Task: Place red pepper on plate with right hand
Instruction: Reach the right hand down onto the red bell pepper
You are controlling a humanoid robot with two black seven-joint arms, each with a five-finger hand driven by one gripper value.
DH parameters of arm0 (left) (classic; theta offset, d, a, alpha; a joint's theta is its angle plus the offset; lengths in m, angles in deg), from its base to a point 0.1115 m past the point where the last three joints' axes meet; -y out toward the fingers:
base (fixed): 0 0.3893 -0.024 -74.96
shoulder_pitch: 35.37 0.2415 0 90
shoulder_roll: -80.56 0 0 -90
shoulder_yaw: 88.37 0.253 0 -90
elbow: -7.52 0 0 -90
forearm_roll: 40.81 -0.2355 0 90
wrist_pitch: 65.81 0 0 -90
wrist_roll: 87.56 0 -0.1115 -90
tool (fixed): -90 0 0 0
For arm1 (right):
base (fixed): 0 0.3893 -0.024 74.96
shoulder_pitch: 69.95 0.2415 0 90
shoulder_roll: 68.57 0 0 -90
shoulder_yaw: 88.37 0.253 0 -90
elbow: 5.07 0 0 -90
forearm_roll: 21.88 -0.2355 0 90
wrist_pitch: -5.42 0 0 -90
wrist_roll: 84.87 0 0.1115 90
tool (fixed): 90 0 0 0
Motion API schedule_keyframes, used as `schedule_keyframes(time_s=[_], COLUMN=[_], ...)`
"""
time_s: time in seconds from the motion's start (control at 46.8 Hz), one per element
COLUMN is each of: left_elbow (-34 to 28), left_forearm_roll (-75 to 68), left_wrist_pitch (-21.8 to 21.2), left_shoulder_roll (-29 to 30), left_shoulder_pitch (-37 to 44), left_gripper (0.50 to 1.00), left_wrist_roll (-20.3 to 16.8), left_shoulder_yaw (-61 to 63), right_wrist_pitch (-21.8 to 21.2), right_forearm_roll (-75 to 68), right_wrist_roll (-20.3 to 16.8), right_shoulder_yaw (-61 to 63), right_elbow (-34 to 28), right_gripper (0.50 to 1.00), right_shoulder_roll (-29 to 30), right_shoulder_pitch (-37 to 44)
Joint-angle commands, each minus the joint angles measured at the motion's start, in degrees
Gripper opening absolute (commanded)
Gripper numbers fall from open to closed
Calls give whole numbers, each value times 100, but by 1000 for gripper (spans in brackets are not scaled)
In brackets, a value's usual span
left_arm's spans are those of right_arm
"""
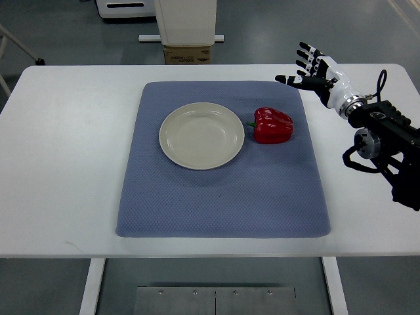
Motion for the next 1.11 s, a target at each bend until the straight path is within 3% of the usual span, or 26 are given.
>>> schedule_keyframes(time_s=[0.0, 0.256, 0.619, 0.812, 1.089], left_elbow=[0, 0, 0, 0, 0], left_forearm_roll=[-4, -4, -4, -4, -4], left_wrist_pitch=[0, 0, 0, 0, 0], left_shoulder_roll=[0, 0, 0, 0, 0], left_shoulder_pitch=[-3, 6, -3, -3, 6], left_gripper=[1000, 1000, 1000, 1000, 1000], left_wrist_roll=[0, 0, 0, 0, 0], left_shoulder_yaw=[0, 0, 0, 0, 0], right_wrist_pitch=[-141, -273, -220, -141, 289], right_forearm_roll=[198, 787, 1447, 1570, 1614], right_wrist_roll=[109, 337, 830, 874, 830], right_shoulder_yaw=[-270, -1131, -2713, -3259, -3953], right_elbow=[-108, -434, -434, -408, -338], right_gripper=[1000, 1000, 1000, 993, 991], right_shoulder_roll=[-122, -341, -412, -412, -342], right_shoulder_pitch=[108, 556, 1083, 1259, 1374])
